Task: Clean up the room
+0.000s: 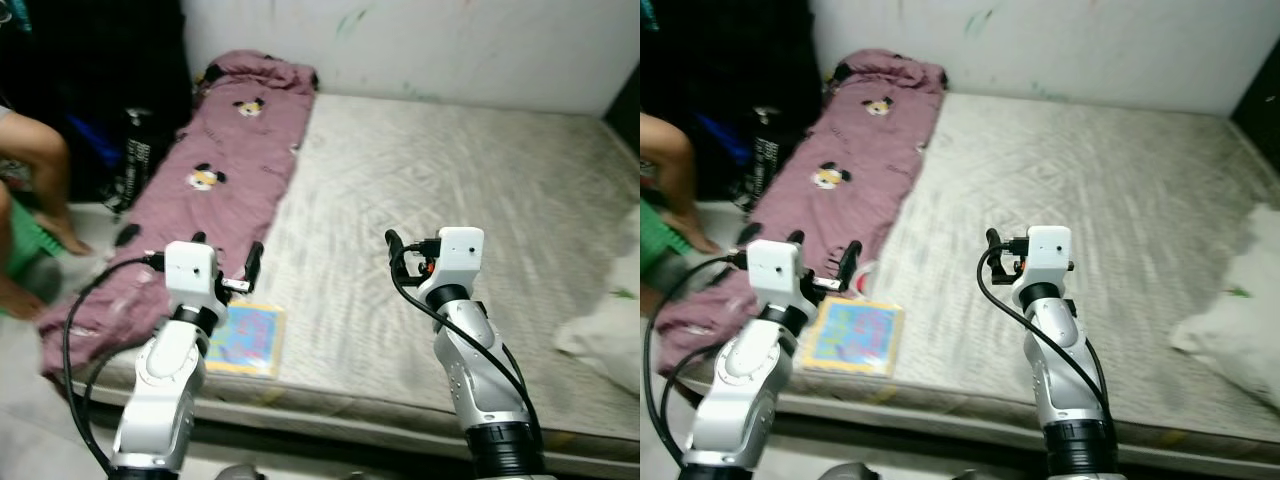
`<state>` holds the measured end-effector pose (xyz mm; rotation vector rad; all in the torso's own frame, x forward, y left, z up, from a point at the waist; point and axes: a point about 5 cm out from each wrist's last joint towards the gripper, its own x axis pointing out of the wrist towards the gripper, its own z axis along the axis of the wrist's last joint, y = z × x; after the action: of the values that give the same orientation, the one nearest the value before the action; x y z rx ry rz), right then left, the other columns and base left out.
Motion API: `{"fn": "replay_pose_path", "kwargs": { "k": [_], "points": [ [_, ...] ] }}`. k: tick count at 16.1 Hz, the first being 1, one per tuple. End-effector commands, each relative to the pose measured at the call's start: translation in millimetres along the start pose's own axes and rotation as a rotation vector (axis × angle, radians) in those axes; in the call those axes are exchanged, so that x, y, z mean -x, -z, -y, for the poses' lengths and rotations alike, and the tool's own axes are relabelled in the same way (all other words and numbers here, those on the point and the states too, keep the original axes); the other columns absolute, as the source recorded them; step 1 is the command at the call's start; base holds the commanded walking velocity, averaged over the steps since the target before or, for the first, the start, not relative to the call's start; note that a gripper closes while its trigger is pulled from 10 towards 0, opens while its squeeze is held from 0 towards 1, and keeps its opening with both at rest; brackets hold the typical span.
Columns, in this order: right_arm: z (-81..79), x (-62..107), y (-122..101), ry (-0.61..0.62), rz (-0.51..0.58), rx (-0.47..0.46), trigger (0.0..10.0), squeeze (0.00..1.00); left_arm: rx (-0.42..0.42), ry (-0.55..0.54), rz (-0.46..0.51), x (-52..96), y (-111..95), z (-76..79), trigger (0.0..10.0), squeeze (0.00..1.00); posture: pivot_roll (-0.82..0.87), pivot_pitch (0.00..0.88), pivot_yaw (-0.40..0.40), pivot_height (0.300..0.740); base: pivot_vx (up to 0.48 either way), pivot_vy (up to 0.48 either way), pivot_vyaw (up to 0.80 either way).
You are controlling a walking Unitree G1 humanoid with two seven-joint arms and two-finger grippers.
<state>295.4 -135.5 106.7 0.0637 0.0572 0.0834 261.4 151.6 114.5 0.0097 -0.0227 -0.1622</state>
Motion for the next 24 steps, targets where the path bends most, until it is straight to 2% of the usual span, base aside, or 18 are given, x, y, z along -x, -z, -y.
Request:
{"fn": "replay_pose_path", "kwargs": {
  "k": [1,9,10,11,13,14,15,16,17,18,19,20,21,24],
  "points": [
    [-2.5,-2.1,-3.4,-0.006,0.012,-0.003,10.0,0.00,-0.011,0.005,0.007,-2.1,-2.3,-0.7,10.0,0.00,0.04,0.000,-0.030,0.740,0.000,-0.345,0.00],
    [-2.6,-2.2,-3.6,-0.006,0.016,0.001,10.0,0.00,-0.016,0.020,0.006,-3.4,-1.4,1.6,10.0,0.00,0.04,0.000,-0.030,0.740,0.000,-0.290,0.00],
    [-2.5,-2.3,-3.3,-0.006,0.014,0.000,10.0,0.00,0.021,0.014,0.011,-4.1,-1.0,0.4,10.0,0.00,0.04,0.000,-0.030,0.740,0.000,0.000,0.00],
    [-2.4,-2.1,-3.3,-0.005,0.014,0.001,10.0,0.00,0.017,0.002,0.018,-4.2,-2.1,-1.4,10.0,0.00,0.04,0.000,-0.031,0.740,0.000,0.000,0.00],
    [-2.0,-1.9,-3.3,-0.005,0.014,0.001,10.0,0.00,-0.027,-0.024,0.051,-4.8,-6.5,-5.6,10.0,0.00,0.04,0.000,-0.031,0.740,0.000,0.000,0.00],
    [-1.8,-1.9,-3.3,-0.005,0.015,0.001,10.0,0.00,-0.077,-0.055,0.068,-5.8,-9.7,-10.3,10.0,0.00,0.04,0.000,-0.032,0.740,0.000,0.000,0.00],
    [-2.0,-1.6,-3.3,-0.006,0.015,0.001,10.0,0.00,-0.104,-0.112,0.034,-5.5,-7.8,-16.7,10.0,0.00,0.04,0.000,-0.034,0.740,0.000,0.000,0.00],
    [-1.8,-1.3,-3.0,-0.006,0.014,0.002,10.0,0.00,-0.073,-0.135,-0.050,-1.8,-1.9,-18.5,10.0,0.00,0.04,0.000,-0.033,0.740,0.000,0.000,0.00],
    [-1.5,-0.9,-2.8,-0.005,0.014,0.003,10.0,0.00,-0.066,-0.127,-0.063,0.4,-1.0,-17.6,10.0,0.00,0.04,0.000,-0.034,0.740,0.000,0.000,0.00],
    [-1.0,-0.4,-2.4,-0.004,0.013,0.003,10.0,0.00,-0.067,-0.068,-0.013,2.5,-2.8,-14.4,10.0,0.00,0.04,0.000,-0.034,0.740,0.000,0.000,0.00],
    [-0.5,-0.1,-1.9,-0.003,0.012,0.005,10.0,0.00,-0.097,-0.112,-0.006,4.6,-0.8,-17.0,10.0,0.00,0.03,0.000,-0.032,0.740,0.000,0.000,0.00],
    [-0.1,0.2,-1.6,-0.002,0.011,0.005,10.0,0.00,-0.090,-0.141,-0.017,5.2,1.1,-17.5,10.0,0.00,0.03,0.000,-0.033,0.740,0.000,0.000,0.00],
    [0.2,0.4,-1.2,-0.001,0.010,0.007,10.0,0.00,-0.030,-0.126,-0.004,4.4,0.4,-14.4,10.0,0.00,0.03,0.000,-0.032,0.740,0.000,0.000,0.00],
    [0.5,0.1,-0.6,0.001,0.008,0.008,10.0,0.00,-0.048,-0.102,-0.019,1.1,1.1,-6.9,10.0,0.00,0.03,0.000,-0.033,0.740,0.000,0.000,0.00]
  ]
}}
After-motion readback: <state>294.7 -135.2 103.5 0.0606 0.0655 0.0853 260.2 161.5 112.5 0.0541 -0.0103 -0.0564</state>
